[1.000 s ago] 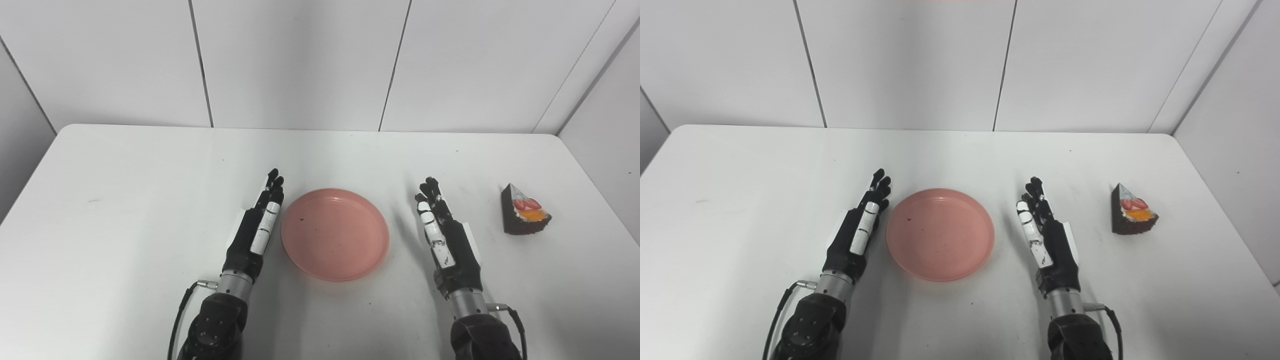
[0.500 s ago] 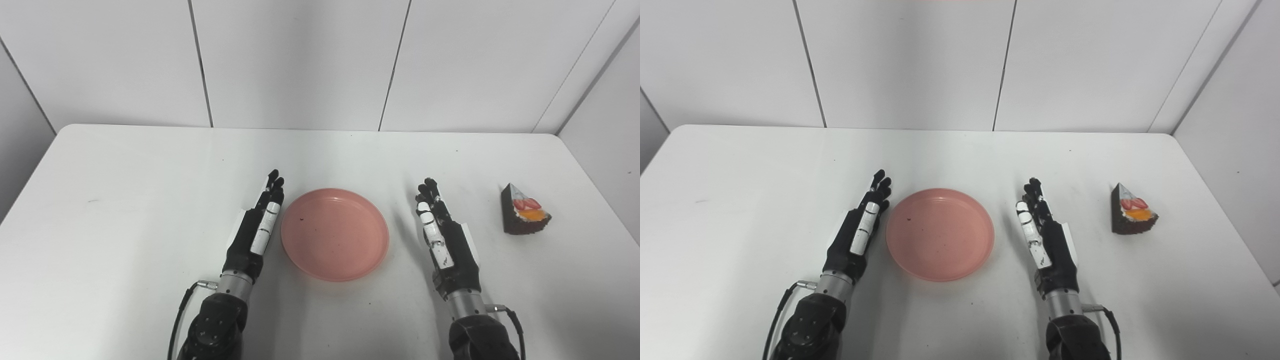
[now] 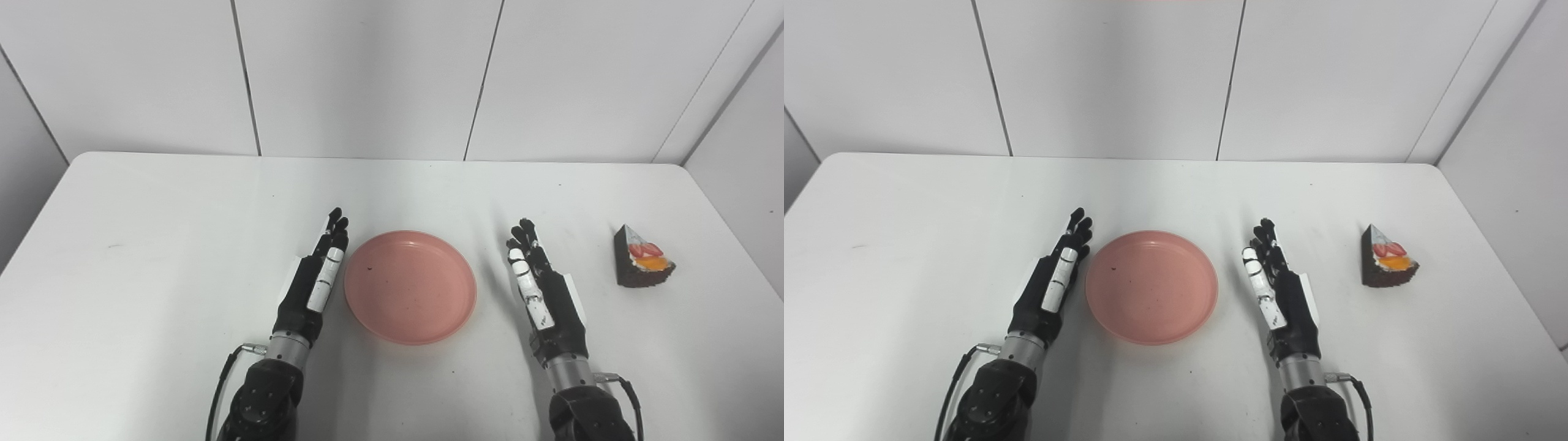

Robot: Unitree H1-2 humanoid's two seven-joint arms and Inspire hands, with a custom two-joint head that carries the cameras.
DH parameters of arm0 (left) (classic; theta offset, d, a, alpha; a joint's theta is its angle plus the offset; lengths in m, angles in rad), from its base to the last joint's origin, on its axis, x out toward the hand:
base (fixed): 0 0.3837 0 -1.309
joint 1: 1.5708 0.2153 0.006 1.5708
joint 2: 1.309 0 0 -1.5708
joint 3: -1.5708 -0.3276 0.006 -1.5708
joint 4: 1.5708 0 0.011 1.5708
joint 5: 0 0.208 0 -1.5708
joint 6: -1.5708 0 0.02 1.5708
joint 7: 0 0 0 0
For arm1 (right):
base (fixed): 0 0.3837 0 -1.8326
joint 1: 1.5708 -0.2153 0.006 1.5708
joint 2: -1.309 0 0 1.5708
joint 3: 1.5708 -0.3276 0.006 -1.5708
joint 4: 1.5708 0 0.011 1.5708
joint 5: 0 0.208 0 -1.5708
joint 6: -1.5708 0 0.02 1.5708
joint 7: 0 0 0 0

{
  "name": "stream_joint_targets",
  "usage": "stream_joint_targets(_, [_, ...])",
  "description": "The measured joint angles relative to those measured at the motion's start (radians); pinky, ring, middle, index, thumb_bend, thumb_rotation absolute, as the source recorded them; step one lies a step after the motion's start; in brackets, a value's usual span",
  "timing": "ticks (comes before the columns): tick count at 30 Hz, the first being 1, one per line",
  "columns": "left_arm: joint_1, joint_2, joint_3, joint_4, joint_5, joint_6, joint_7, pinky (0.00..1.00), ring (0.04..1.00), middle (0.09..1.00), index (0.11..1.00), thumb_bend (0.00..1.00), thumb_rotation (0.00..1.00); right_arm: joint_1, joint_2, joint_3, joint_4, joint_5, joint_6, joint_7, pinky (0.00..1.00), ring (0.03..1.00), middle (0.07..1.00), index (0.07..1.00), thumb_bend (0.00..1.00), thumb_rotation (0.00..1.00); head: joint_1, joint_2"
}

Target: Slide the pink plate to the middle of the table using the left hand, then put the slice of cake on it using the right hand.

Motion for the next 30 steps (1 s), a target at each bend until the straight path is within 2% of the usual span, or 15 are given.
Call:
stream_joint_targets(19, [0.001,0.002,-0.003,-0.003,0.002,0.001,-0.001,1.0,1.0,1.0,1.0,0.65,0.98,0.0,0.002,0.001,0.0,-0.006,0.0,0.002,0.97,0.957,0.964,0.98,0.47,0.78,-0.005,-0.002])
stream_joint_targets(30, [0.001,0.002,-0.003,-0.002,0.002,0.001,-0.001,1.0,1.0,1.0,1.0,0.68,0.99,0.0,0.002,0.001,0.0,-0.011,0.0,0.001,0.98,0.963,0.964,0.982,0.47,0.79,-0.006,-0.002])
